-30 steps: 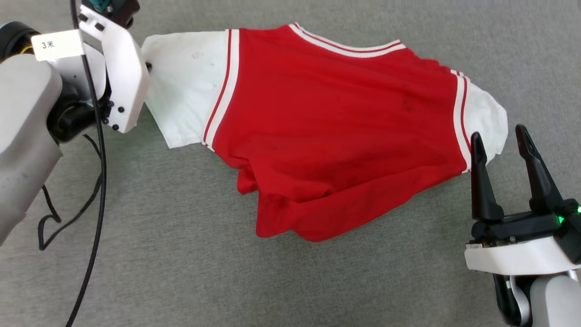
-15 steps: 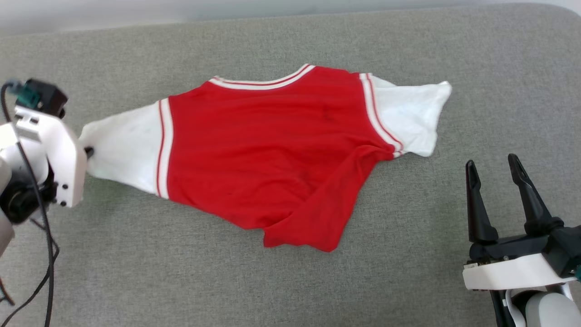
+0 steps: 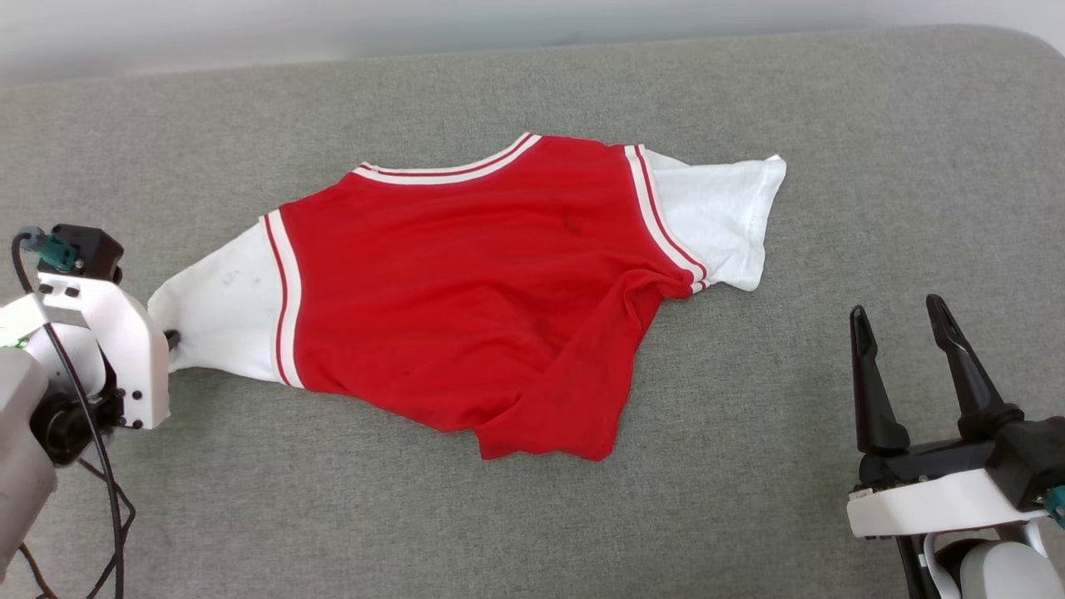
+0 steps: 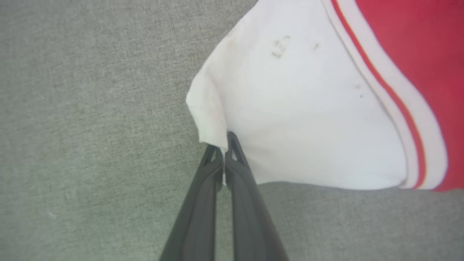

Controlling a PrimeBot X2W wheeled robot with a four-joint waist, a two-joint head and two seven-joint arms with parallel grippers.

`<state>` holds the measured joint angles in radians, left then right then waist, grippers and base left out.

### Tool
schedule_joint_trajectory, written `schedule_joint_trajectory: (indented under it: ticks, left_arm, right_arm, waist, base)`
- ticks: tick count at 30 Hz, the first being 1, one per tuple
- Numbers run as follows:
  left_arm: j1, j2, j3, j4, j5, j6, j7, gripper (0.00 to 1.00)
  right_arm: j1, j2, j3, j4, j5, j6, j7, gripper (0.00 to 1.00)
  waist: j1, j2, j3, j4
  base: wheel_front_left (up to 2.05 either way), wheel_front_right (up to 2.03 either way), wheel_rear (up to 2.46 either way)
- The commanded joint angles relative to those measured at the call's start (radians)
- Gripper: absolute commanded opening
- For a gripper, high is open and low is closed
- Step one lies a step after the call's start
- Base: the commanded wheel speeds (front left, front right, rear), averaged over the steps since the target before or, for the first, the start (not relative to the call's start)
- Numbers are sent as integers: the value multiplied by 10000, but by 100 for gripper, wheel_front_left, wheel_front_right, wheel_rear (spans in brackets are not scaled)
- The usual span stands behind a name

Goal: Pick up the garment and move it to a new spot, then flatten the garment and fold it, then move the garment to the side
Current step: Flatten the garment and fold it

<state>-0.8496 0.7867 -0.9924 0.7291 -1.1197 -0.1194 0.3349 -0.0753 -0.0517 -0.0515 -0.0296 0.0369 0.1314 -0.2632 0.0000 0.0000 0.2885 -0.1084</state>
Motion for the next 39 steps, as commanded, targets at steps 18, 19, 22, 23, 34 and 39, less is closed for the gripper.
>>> schedule_joint_trajectory:
  ticks: [18, 19, 22, 23, 34, 39]
  left_arm:
    - [293, -85, 545, -1221, 1544, 1523, -5003, 100]
    - [317, -68, 591, -1407, 1581, 1657, -5167, 100]
    - [438, -30, 784, -2010, 1762, 2171, -5601, 100]
    - [494, -54, 895, -2215, 1794, 2354, -5720, 100]
    - [2630, -710, 3645, -5374, 3586, 3997, -5999, 100]
    - [3255, -1016, 4491, -5831, 4209, 3832, -6001, 100]
  right_arm:
    - [-3002, -1965, 188, 909, 630, -14, 1986, 100]
    - [-3339, -2259, 337, 1046, 873, -14, 2441, 100]
    - [-4300, -3035, 888, 1581, 1552, -14, 3879, 100]
    - [-4595, -3327, 1072, 1758, 1704, -14, 4337, 100]
    - [-7017, -5280, 2590, 4382, 4031, -14, 10263, 100]
    - [-7742, -5512, 3043, 4906, 4245, -14, 11836, 100]
  waist:
    - [0, 0, -771, 929]
    - [0, 0, -729, 1009]
    - [0, 0, -565, 1274]
    - [0, 0, -501, 1388]
    - [0, 0, 304, 2705]
    - [0, 0, 802, 3026]
  base:
    - [0, 0, 0]
    - [0, 0, 0]
    - [0, 0, 0]
    - [0, 0, 0]
    - [0, 0, 0]
    - [0, 0, 0]
